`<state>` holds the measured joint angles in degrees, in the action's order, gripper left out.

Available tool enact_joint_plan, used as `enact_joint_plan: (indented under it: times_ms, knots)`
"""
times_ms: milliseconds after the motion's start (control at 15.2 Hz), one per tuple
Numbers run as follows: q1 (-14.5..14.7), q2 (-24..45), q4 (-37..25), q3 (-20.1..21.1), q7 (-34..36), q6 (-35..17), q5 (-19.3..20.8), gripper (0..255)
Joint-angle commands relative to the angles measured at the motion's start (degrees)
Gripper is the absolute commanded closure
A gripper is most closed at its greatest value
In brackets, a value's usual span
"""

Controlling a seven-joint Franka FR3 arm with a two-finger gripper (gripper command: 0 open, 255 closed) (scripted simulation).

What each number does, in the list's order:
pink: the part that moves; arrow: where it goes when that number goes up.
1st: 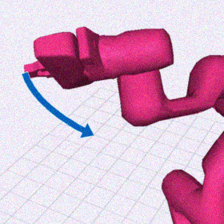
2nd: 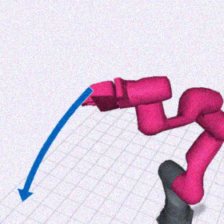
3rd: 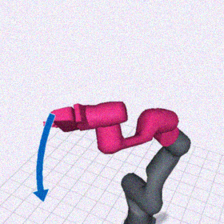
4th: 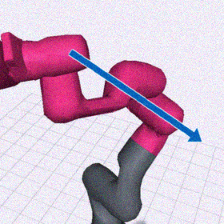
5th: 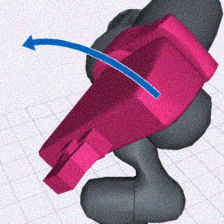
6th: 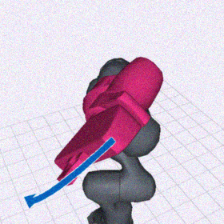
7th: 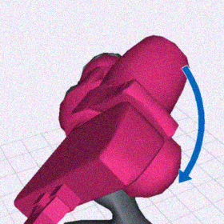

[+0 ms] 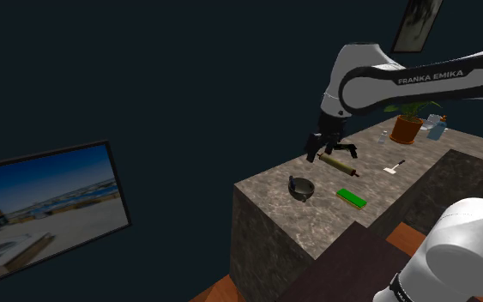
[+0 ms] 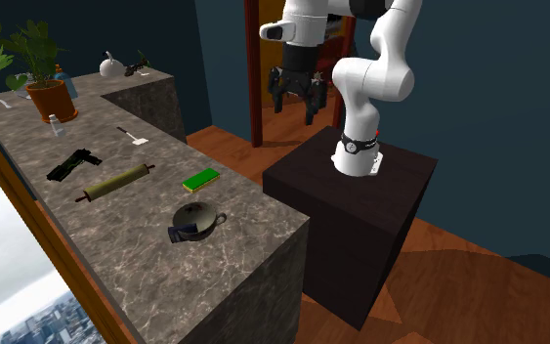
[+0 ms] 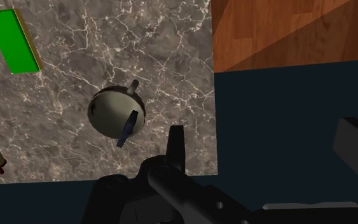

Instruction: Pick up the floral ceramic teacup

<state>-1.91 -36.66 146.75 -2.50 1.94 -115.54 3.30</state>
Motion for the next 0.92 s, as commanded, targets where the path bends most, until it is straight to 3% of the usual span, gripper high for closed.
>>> enact_joint_plan:
  times_ms: [0,396,858]
  knots:
    - [-0.56,2.99,1.01,-0.88,-0.96,-4.35,0.87,0]
    - [-2.18,13.72,2.55,-3.47,-3.52,-17.28,3.17,0]
    - [-3.68,29.16,0.19,-6.33,-6.64,-31.27,4.49,0]
